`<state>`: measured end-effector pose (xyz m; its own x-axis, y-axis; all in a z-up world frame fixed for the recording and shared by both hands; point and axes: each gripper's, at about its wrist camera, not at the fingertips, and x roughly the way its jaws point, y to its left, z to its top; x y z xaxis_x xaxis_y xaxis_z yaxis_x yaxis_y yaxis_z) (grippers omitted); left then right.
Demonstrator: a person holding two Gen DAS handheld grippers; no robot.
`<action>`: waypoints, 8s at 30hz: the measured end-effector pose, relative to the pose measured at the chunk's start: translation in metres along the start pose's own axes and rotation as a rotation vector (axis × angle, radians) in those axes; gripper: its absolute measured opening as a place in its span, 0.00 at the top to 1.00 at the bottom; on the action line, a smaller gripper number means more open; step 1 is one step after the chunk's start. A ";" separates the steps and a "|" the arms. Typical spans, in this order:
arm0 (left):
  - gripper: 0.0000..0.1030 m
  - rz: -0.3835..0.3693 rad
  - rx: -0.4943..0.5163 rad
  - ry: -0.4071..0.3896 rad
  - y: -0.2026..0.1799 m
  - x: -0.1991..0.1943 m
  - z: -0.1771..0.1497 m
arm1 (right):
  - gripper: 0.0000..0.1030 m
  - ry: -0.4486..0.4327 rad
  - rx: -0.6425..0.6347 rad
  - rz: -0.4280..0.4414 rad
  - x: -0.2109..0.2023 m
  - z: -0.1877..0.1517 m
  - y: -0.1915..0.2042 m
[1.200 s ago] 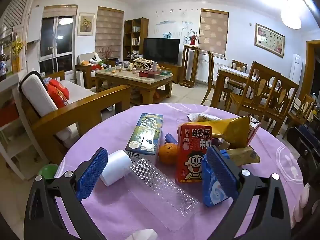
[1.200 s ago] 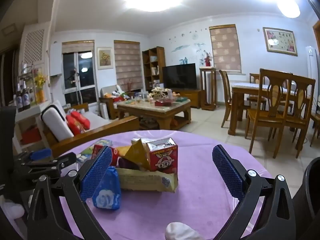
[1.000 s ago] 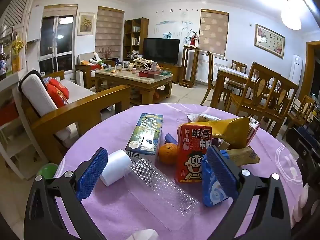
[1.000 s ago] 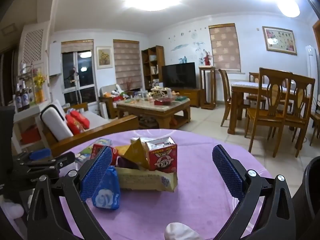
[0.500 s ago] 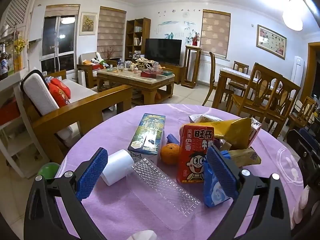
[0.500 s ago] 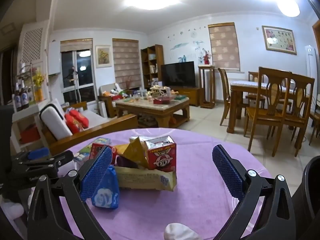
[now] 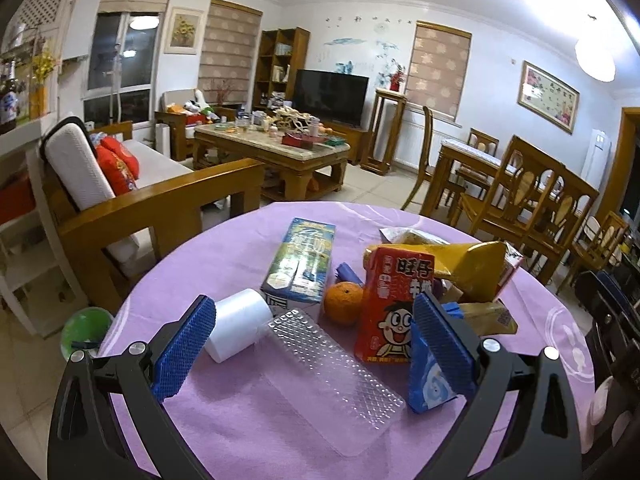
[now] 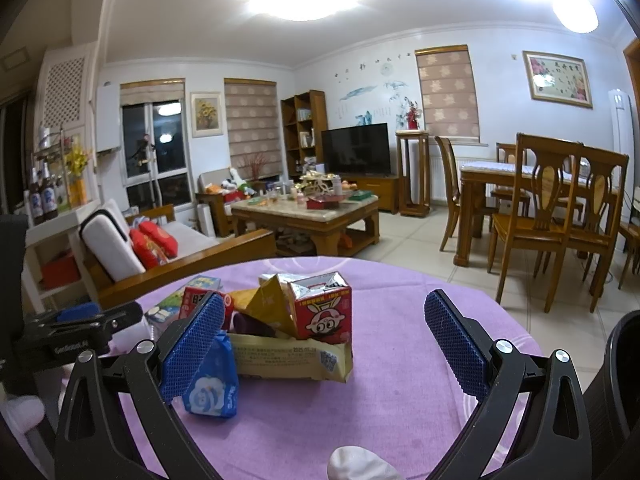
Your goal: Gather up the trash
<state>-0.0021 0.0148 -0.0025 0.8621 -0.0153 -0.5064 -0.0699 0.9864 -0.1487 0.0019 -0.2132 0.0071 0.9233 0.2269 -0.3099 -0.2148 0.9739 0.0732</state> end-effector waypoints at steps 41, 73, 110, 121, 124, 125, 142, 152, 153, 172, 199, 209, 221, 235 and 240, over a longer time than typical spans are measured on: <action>0.05 0.048 0.034 -0.077 -0.010 -0.008 -0.001 | 0.04 -0.001 0.005 0.001 0.000 0.000 -0.001; 0.05 -0.185 -0.078 0.120 0.045 0.013 -0.001 | 0.04 0.151 -0.117 0.196 0.029 -0.010 -0.014; 0.39 -0.280 0.030 0.381 0.085 0.062 0.006 | 0.63 0.621 -0.199 0.500 0.079 -0.048 0.143; 0.62 -0.204 0.150 0.419 0.064 0.068 -0.003 | 0.63 0.585 -0.089 0.486 0.039 -0.047 0.080; 0.62 -0.209 0.115 0.386 0.068 0.059 -0.001 | 0.63 0.571 -0.061 0.496 0.026 -0.048 0.068; 0.62 -0.221 0.104 0.373 0.068 0.056 -0.001 | 0.63 0.563 -0.059 0.493 0.021 -0.048 0.064; 0.62 -0.445 0.203 0.214 -0.057 -0.006 0.016 | 0.63 0.350 0.098 0.460 -0.047 -0.013 -0.043; 0.62 -0.627 0.288 0.220 -0.180 0.007 0.010 | 0.63 0.242 0.208 0.254 -0.097 -0.014 -0.158; 0.62 -0.644 0.298 0.220 -0.188 0.005 0.007 | 0.62 0.230 0.224 0.226 -0.104 -0.016 -0.173; 0.62 -0.925 0.492 0.354 -0.390 0.013 -0.076 | 0.62 0.147 0.387 -0.297 -0.209 -0.102 -0.374; 0.62 -0.883 0.724 0.424 -0.456 0.011 -0.132 | 0.61 0.241 0.375 -0.441 -0.166 -0.131 -0.392; 0.61 -0.883 0.736 0.413 -0.457 0.011 -0.134 | 0.61 0.238 0.379 -0.441 -0.166 -0.132 -0.392; 0.59 -0.879 0.706 0.428 -0.456 0.012 -0.124 | 0.44 0.228 0.391 -0.422 -0.169 -0.133 -0.387; 0.13 -0.812 0.649 0.321 -0.386 -0.024 -0.082 | 0.08 0.122 0.399 -0.360 -0.195 -0.092 -0.344; 0.13 -0.726 0.543 0.300 -0.313 -0.018 -0.050 | 0.07 0.123 0.346 -0.275 -0.178 -0.063 -0.301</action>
<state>-0.0214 -0.3016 0.0104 0.4336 -0.6203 -0.6536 0.7389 0.6599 -0.1361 -0.1175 -0.5468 -0.0192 0.8819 -0.0209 -0.4710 0.1711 0.9451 0.2785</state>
